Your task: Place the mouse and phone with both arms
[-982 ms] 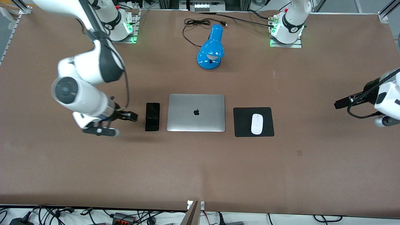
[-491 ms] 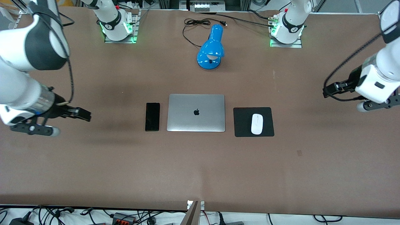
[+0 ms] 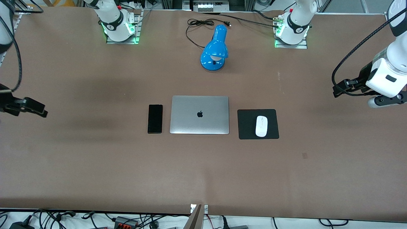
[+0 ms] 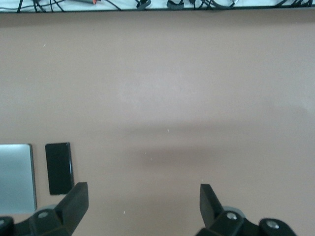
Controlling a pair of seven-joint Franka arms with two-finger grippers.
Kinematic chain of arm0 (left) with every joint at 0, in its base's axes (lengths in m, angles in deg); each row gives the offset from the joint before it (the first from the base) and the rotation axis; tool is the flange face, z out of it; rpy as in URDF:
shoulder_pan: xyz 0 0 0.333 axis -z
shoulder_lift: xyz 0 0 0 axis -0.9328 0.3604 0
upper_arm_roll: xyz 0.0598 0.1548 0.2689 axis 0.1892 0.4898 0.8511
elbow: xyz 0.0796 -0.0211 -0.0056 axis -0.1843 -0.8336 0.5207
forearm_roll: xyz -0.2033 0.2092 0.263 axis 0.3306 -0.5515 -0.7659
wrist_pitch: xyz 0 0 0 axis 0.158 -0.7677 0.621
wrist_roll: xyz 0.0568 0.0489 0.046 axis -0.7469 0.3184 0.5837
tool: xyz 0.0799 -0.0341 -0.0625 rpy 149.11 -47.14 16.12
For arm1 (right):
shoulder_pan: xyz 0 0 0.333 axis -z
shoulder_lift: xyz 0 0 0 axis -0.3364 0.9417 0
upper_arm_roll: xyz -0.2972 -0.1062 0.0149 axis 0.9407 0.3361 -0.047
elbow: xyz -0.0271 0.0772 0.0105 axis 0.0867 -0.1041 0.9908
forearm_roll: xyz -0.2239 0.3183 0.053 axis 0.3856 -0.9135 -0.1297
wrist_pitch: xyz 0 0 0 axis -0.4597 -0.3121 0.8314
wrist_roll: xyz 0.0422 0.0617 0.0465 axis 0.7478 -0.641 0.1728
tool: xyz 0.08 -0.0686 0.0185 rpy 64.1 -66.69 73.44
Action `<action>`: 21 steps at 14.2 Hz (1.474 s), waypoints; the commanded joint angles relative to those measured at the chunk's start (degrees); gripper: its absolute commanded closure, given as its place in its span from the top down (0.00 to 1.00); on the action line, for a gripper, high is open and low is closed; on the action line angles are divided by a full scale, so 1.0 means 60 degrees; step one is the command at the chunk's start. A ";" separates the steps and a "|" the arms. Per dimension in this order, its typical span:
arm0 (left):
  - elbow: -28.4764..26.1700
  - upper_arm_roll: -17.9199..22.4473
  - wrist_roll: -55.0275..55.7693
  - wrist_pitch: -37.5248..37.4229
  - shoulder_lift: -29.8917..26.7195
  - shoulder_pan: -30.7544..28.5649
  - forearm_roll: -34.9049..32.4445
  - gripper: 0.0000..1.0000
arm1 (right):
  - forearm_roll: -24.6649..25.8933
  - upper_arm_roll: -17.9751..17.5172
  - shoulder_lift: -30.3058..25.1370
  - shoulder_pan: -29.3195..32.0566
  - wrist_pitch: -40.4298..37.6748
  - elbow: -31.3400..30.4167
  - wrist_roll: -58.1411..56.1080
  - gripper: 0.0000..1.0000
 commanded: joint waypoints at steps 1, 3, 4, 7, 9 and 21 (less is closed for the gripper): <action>-0.0140 -0.0026 -0.0164 -0.0314 -0.0282 -0.0068 0.0134 1.00 | 0.0393 -0.0102 -0.0250 -0.0054 -0.0170 -0.0120 -0.0092 1.00; -0.0008 0.0773 -0.0266 -0.0331 -0.0370 0.0746 0.0134 1.00 | 0.0381 -0.0102 -0.0746 -0.0011 -0.0009 -0.0834 -0.0077 1.00; -0.0008 0.1766 -0.0266 -0.0330 -0.0356 0.1695 0.0148 1.00 | 0.0323 -0.0102 -0.1111 -0.0011 0.0138 -0.1418 -0.0077 1.00; -0.0022 0.2318 -0.0367 -0.0331 -0.0326 0.2247 0.0163 1.00 | 0.0322 -0.0087 -0.2678 -0.0011 0.1235 -0.3791 -0.0077 1.00; -0.0139 0.2303 -0.0951 -0.0330 -0.0384 0.2232 0.0279 1.00 | 0.0351 -0.0087 -0.2902 -0.0025 0.1165 -0.4104 -0.0107 1.00; -0.0008 0.2376 -0.1027 -0.0315 -0.0326 0.2232 0.0661 1.00 | 0.0395 -0.0087 -0.2858 -0.0010 0.0682 -0.3900 -0.0296 1.00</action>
